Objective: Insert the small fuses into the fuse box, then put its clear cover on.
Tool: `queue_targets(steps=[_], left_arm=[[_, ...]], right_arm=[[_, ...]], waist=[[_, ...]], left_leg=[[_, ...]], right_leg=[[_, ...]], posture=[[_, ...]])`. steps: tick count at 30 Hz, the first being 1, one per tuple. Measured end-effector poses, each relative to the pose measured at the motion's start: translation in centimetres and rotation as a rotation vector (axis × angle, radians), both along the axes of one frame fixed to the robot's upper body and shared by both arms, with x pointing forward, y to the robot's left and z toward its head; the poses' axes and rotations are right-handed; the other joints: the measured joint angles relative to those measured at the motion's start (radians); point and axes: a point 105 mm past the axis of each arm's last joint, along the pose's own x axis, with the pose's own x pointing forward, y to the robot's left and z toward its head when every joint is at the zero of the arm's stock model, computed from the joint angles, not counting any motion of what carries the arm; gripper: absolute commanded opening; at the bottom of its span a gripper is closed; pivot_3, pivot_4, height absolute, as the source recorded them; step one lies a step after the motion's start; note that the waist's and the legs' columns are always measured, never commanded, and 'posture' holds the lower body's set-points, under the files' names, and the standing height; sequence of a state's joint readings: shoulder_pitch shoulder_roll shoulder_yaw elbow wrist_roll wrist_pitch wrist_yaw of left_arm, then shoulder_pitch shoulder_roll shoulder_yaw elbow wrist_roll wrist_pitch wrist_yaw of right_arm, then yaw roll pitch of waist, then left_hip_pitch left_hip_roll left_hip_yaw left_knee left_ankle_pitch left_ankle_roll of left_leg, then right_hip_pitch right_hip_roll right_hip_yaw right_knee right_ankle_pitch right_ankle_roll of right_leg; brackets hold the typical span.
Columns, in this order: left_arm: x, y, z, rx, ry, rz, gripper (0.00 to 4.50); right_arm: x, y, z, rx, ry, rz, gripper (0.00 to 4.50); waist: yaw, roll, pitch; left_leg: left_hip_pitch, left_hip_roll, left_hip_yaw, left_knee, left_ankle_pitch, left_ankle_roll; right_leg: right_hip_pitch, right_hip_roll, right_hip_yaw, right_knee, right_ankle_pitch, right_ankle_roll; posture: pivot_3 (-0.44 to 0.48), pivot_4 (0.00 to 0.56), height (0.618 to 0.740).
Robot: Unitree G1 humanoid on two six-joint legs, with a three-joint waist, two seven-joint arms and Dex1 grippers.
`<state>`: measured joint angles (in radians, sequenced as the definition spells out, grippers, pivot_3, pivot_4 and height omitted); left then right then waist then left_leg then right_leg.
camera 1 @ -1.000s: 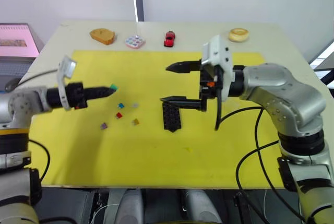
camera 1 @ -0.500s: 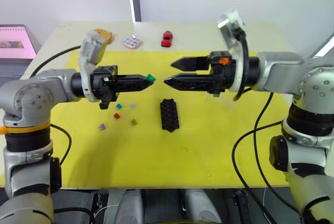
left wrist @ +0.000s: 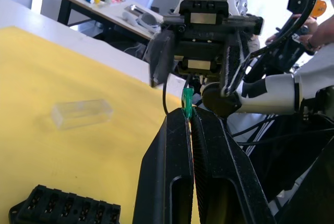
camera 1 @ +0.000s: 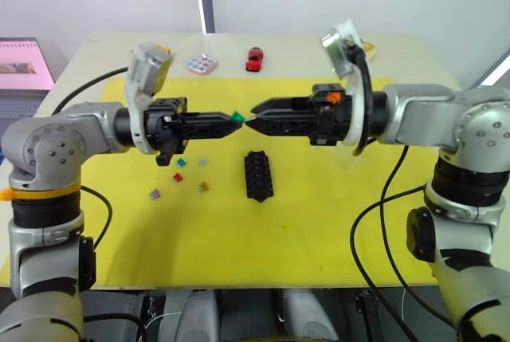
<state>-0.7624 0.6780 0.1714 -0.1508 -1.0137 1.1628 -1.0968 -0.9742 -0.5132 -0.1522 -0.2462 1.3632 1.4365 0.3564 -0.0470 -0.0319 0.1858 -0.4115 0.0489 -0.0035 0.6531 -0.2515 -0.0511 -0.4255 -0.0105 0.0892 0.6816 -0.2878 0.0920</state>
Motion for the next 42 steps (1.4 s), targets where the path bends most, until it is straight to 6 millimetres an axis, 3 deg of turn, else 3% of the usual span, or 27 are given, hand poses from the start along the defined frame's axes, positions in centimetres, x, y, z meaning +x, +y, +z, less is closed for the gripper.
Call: queue_targets(steps=[2,26,29,36,42], left_arm=[[0.0,-0.1,0.0,-0.001,0.001,0.002,0.0],[0.0,-0.1,0.2,0.0,-0.031,0.009,0.0],[0.0,-0.2,-0.2,0.041,-0.038,0.006,0.97],[0.0,0.6,-1.5,0.191,-0.122,0.01,4.46],[-0.1,1.5,-6.1,0.428,-0.274,-0.03,4.46]], right_arm=[[0.0,0.2,-0.2,-0.01,0.005,0.003,0.07],[0.1,0.2,-0.1,-0.007,0.025,0.01,0.07],[0.0,0.2,-0.3,-0.03,0.023,0.018,0.0],[0.0,-0.8,-0.8,-0.179,-0.074,-0.021,0.0],[0.1,-1.8,-3.1,-0.444,-0.279,-0.014,0.0]], waist=[[0.0,0.0,0.0],[0.0,0.0,0.0],[0.0,0.0,0.0],[0.0,0.001,0.001],[0.002,0.003,0.002]], left_leg=[[0.0,0.0,0.0,0.0,0.0,0.0],[0.0,0.0,0.0,-0.002,0.0,0.0],[0.0,0.0,0.0,-0.002,0.0,0.0],[0.0,0.0,0.001,-0.004,0.0,0.0],[-0.002,0.0,0.001,-0.006,0.0,0.0]], right_leg=[[0.0,0.0,0.0,0.0,0.0,0.0],[0.0,0.0,0.0,-0.001,0.0,0.0],[-0.001,0.0,0.0,-0.002,0.0,0.0],[-0.001,0.0,0.0,-0.004,0.0,0.0],[-0.001,0.0,0.0,-0.012,0.0,0.0]], posture=[[0.0,0.15,0.74],[0.0,0.15,0.74],[0.0,0.15,0.74],[0.0,0.15,0.74],[0.0,0.15,0.74]])
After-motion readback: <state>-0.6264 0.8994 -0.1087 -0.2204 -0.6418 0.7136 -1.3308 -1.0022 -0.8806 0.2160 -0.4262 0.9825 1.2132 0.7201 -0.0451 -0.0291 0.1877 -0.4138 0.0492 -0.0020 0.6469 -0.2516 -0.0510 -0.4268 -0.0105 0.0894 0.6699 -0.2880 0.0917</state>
